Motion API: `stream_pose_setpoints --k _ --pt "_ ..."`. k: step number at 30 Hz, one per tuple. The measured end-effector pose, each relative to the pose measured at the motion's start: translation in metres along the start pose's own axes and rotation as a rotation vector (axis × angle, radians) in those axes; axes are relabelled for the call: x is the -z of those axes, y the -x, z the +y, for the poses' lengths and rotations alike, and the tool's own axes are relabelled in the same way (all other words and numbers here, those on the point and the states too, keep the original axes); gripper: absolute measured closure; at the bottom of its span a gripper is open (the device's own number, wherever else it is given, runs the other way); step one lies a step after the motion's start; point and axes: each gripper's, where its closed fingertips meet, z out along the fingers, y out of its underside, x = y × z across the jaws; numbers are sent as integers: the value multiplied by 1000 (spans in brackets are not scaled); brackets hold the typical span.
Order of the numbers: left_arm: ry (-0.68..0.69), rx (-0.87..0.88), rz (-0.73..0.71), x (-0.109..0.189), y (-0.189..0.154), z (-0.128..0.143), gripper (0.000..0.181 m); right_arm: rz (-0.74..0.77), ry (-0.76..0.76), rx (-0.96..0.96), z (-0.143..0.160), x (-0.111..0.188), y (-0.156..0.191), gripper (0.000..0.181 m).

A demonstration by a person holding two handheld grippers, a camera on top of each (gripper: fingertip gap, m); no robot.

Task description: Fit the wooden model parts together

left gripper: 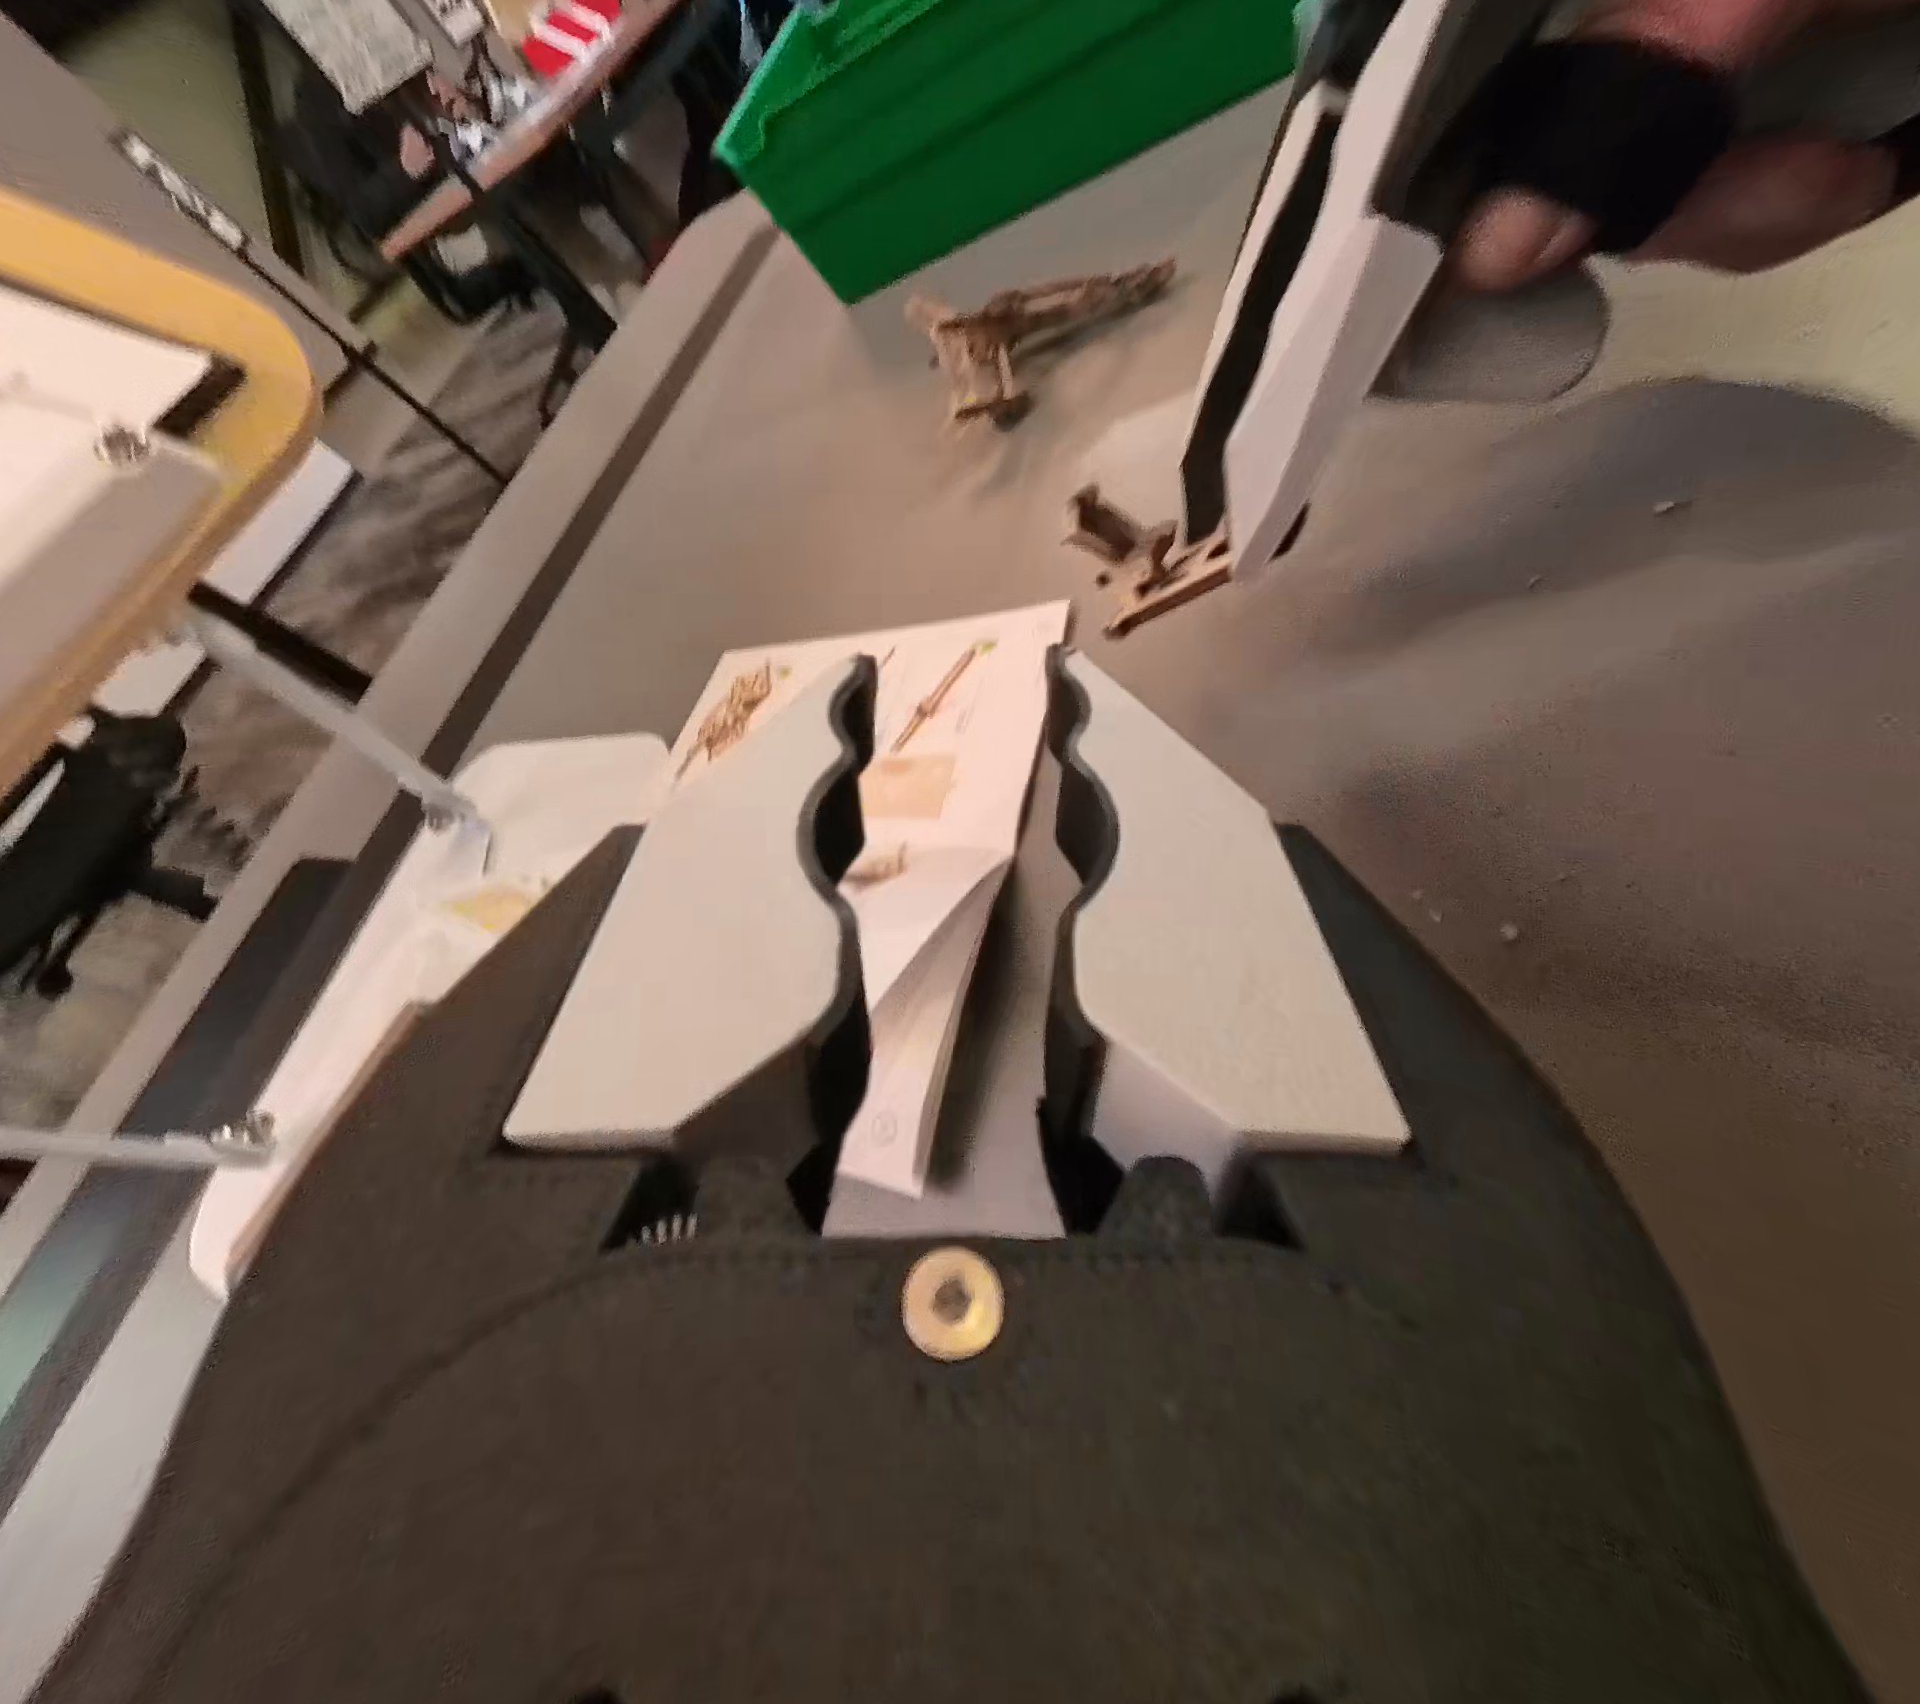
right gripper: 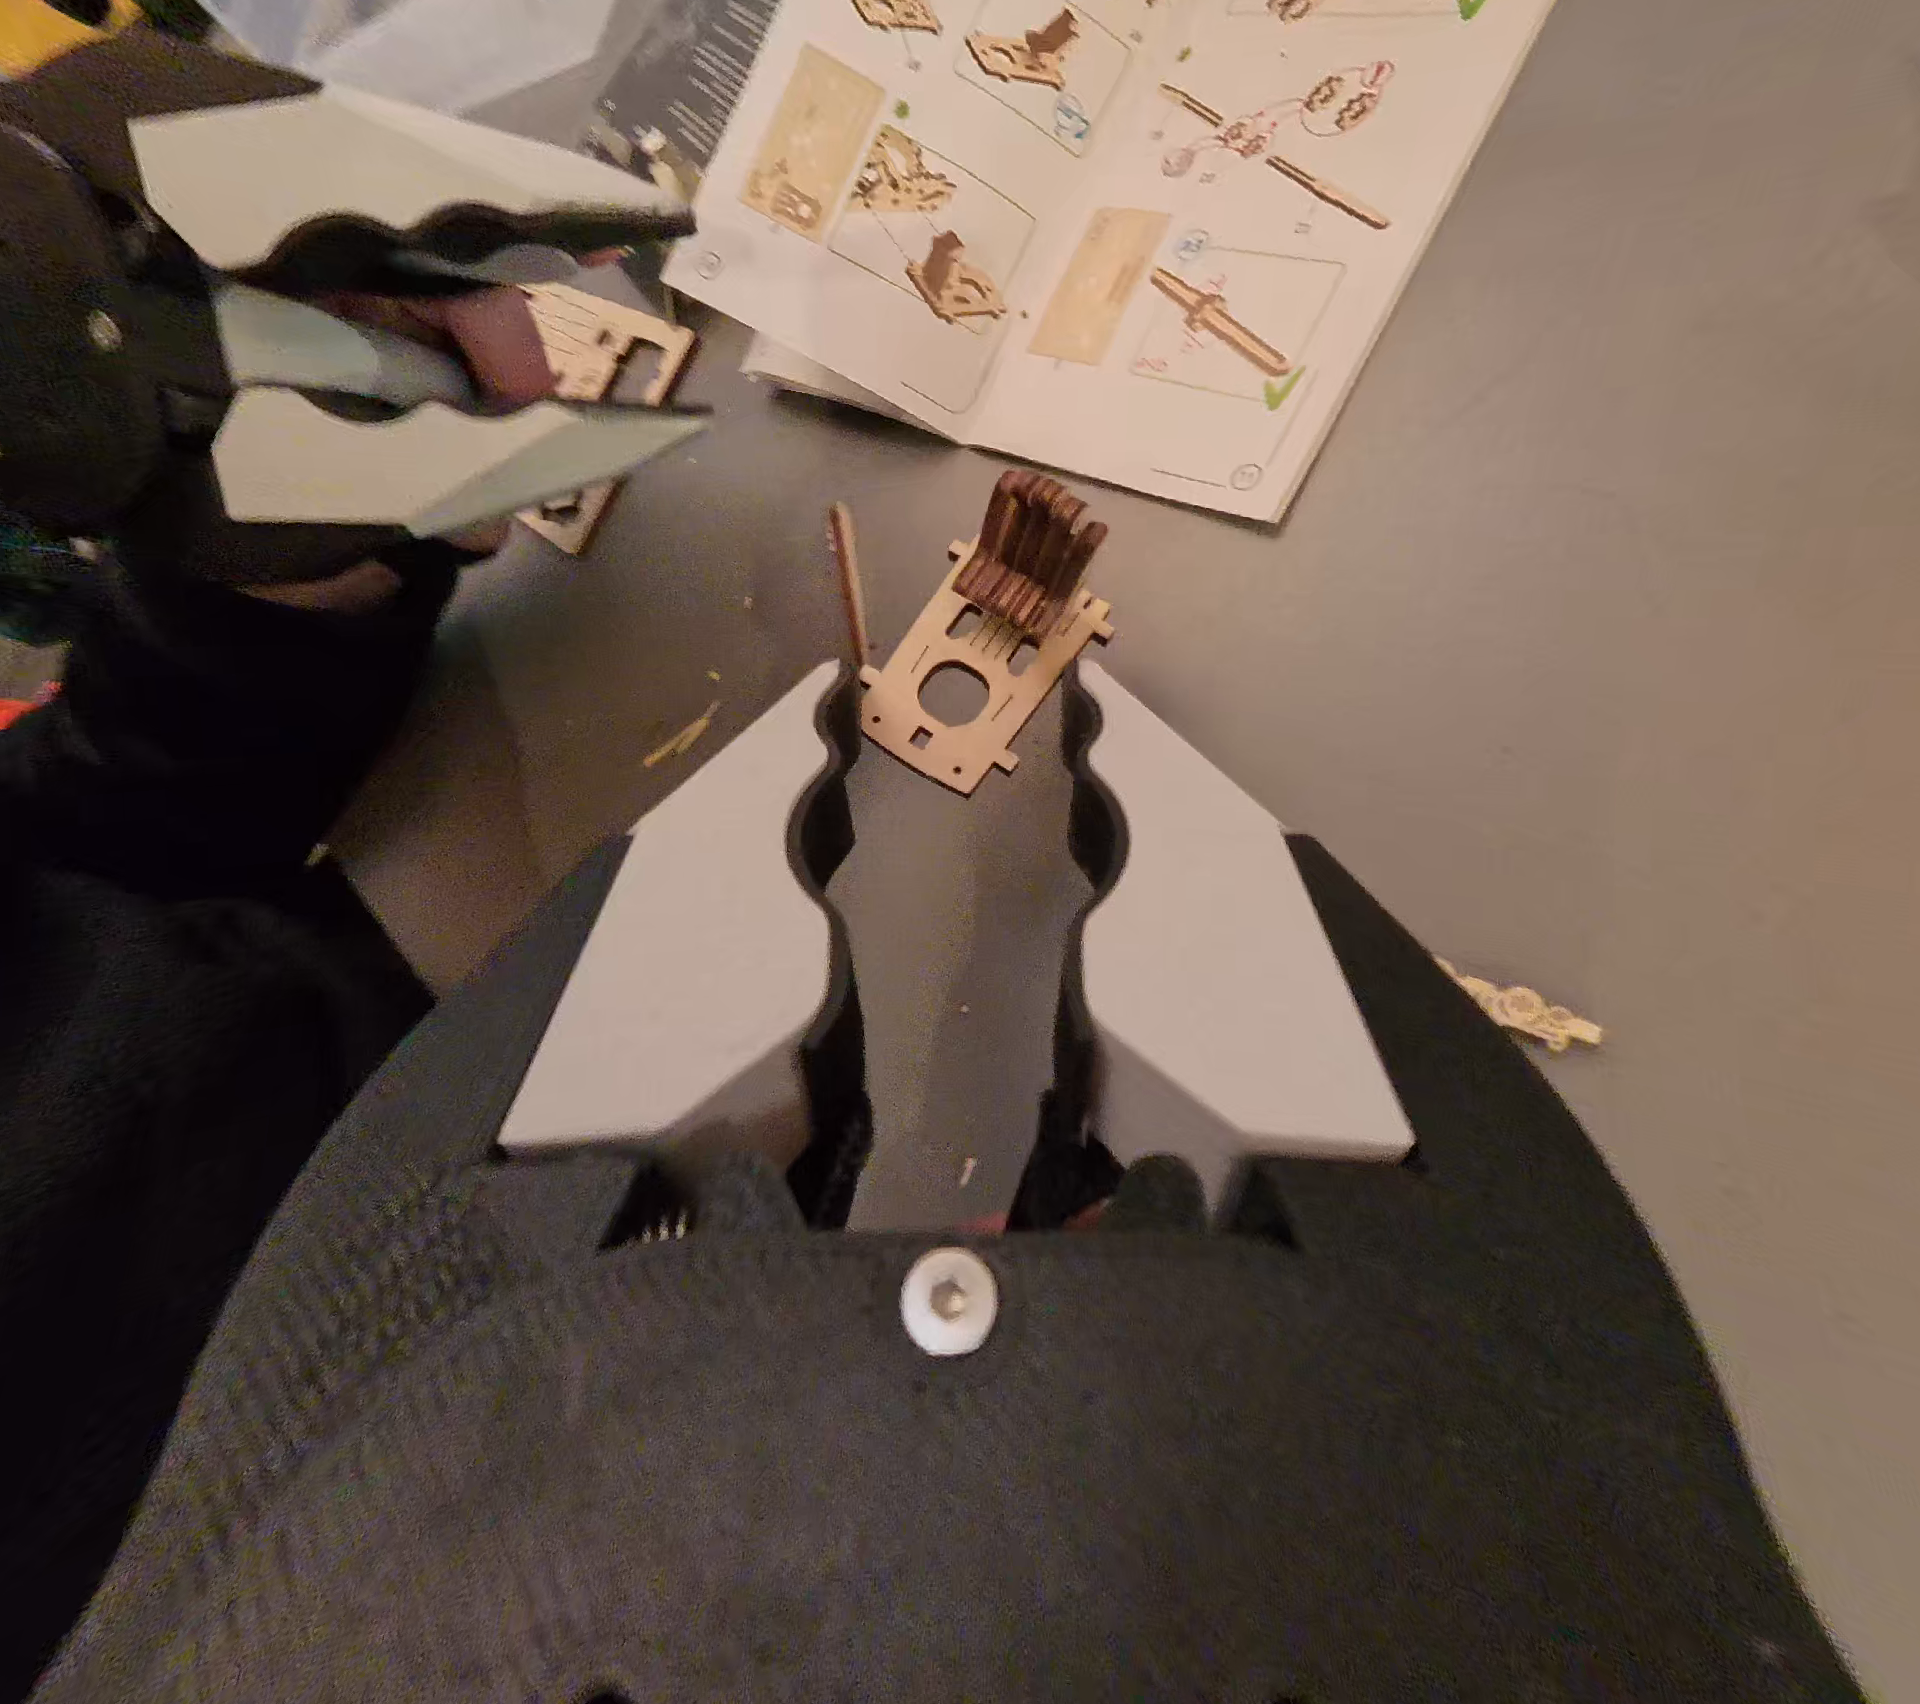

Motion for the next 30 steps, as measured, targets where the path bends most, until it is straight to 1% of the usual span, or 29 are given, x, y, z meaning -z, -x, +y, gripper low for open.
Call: stream_pose_setpoints --k 1,4,7,9,11,13,17,20,22,25,30 --pt "-22 -14 1 -1 -3 -6 147 -27 -9 -15 -2 1 3 145" --pt "-54 -76 -2 -7 -13 -19 132 -100 -33 -64 -7 4 12 144" --pt "-87 -139 -3 -11 -24 -29 119 -199 -84 -152 -17 10 21 145" --pt "-118 -188 -49 -10 -24 -37 115 -264 -120 -209 -24 15 25 145" --pt "-129 -206 -69 -11 -26 -41 115 -330 -146 -258 -29 19 30 145" --pt "-130 -241 -95 -12 -27 -40 109 -393 -168 -301 -33 22 35 145" --pt "-147 -268 -138 -15 -26 -44 103 -483 -172 -357 -36 27 43 145" --pt "-165 -294 -148 -16 -32 -48 113 -547 -181 -409 -38 28 49 145" --pt "-161 -316 -175 -16 -31 -49 128 -582 -178 -438 -37 27 54 145" --pt "-162 -328 -167 -17 -36 -49 146 -628 -167 -471 -35 24 61 145" --pt "-154 -312 -168 -18 -35 -48 148 -655 -179 -499 -37 23 62 145"
